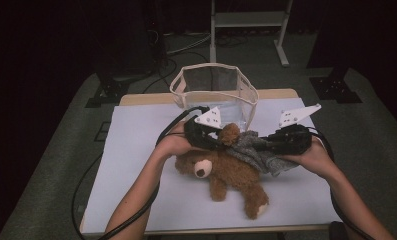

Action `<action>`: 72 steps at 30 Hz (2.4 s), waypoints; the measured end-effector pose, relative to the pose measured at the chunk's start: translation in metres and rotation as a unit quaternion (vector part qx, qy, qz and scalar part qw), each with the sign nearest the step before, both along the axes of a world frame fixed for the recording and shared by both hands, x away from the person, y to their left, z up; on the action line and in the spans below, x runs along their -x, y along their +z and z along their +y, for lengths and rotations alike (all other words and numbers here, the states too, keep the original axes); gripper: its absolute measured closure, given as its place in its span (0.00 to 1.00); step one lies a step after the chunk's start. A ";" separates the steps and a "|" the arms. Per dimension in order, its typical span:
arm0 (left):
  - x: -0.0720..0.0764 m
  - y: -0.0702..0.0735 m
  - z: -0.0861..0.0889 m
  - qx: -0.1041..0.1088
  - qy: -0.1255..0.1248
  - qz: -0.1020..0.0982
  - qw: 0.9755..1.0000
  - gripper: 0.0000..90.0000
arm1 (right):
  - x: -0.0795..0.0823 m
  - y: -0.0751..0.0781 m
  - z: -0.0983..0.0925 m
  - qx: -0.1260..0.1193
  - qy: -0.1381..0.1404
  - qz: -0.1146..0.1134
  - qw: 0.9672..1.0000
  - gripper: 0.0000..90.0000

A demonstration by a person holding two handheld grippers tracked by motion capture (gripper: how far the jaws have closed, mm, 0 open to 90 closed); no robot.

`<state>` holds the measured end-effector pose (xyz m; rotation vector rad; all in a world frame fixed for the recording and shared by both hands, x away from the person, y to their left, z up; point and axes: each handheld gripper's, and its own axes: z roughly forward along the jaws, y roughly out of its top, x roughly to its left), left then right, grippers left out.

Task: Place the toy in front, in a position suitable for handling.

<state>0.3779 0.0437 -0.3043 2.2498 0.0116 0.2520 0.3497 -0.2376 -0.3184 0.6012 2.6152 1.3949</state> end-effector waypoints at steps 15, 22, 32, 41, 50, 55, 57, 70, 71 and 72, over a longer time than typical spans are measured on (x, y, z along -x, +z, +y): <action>0.038 -0.034 0.046 0.018 0.010 0.048 0.999 0.70 | 0.022 0.005 -0.027 0.035 -0.027 -0.008 0.999 0.87; 0.042 -0.037 0.040 0.015 0.000 0.050 0.999 0.70 | 0.013 0.012 0.009 0.064 0.005 -0.019 0.998 0.87; 0.050 -0.042 0.057 0.002 0.011 0.050 0.999 0.57 | -0.002 -0.022 0.064 0.098 0.062 0.012 0.993 0.87; 0.056 -0.038 0.090 0.001 0.039 0.047 0.998 0.38 | 0.009 -0.035 0.049 0.077 0.055 0.016 0.995 0.87; 0.044 -0.050 0.109 -0.023 0.065 0.073 0.995 0.38 | 0.012 -0.039 0.045 0.066 0.055 0.022 0.996 0.87; 0.047 -0.070 0.108 0.000 0.050 0.083 0.995 0.53 | 0.019 -0.028 0.049 0.080 0.074 0.017 0.994 0.87; 0.048 -0.072 0.105 -0.001 0.049 0.079 0.996 0.53 | 0.018 -0.025 0.052 0.082 0.077 0.013 0.994 0.87; 0.054 -0.075 0.104 0.001 0.045 0.071 0.996 0.54 | 0.015 -0.026 0.037 0.080 0.064 0.022 0.995 0.87; 0.055 -0.074 0.104 0.000 0.045 0.070 0.997 0.54 | 0.016 -0.028 0.028 0.078 0.054 0.026 0.995 0.87; 0.055 -0.074 0.103 -0.001 0.046 0.070 0.996 0.54 | 0.016 -0.028 0.028 0.078 0.054 0.026 0.995 0.87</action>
